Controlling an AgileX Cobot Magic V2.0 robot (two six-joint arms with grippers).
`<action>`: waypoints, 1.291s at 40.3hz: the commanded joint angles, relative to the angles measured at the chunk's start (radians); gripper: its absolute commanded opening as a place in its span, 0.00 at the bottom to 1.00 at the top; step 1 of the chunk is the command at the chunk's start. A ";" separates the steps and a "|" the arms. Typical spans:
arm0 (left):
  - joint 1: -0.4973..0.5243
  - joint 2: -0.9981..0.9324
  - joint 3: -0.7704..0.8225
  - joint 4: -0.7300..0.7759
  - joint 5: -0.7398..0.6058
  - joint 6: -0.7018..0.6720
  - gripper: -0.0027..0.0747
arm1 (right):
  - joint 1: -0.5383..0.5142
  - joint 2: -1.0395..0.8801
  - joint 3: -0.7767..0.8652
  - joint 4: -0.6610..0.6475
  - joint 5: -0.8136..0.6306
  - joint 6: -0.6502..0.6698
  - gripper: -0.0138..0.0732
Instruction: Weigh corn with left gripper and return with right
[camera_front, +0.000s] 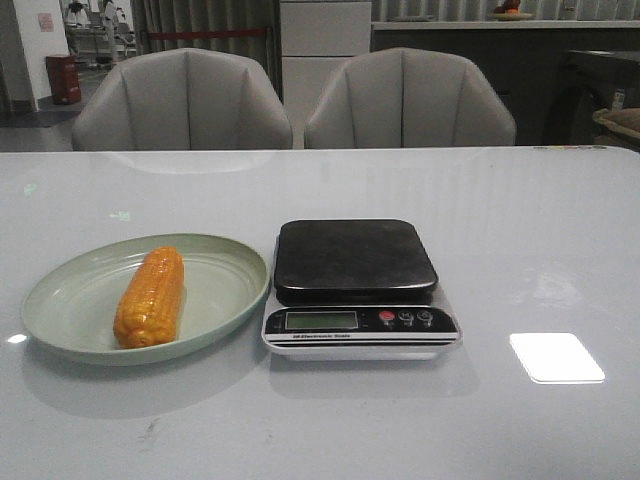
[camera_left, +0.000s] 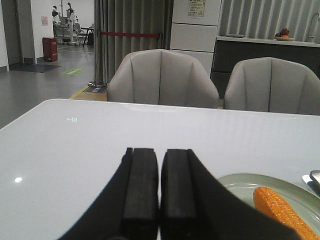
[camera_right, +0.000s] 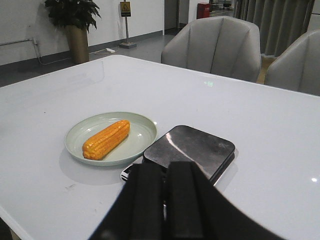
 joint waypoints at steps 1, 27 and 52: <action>0.000 -0.022 0.000 -0.006 -0.087 0.001 0.19 | -0.004 0.008 -0.027 -0.008 -0.081 -0.008 0.36; 0.000 -0.022 0.000 -0.006 -0.087 0.001 0.19 | -0.058 0.008 -0.024 -0.008 -0.086 -0.008 0.36; 0.000 -0.022 0.000 -0.006 -0.087 0.001 0.19 | -0.535 -0.045 0.136 -0.047 -0.236 -0.008 0.36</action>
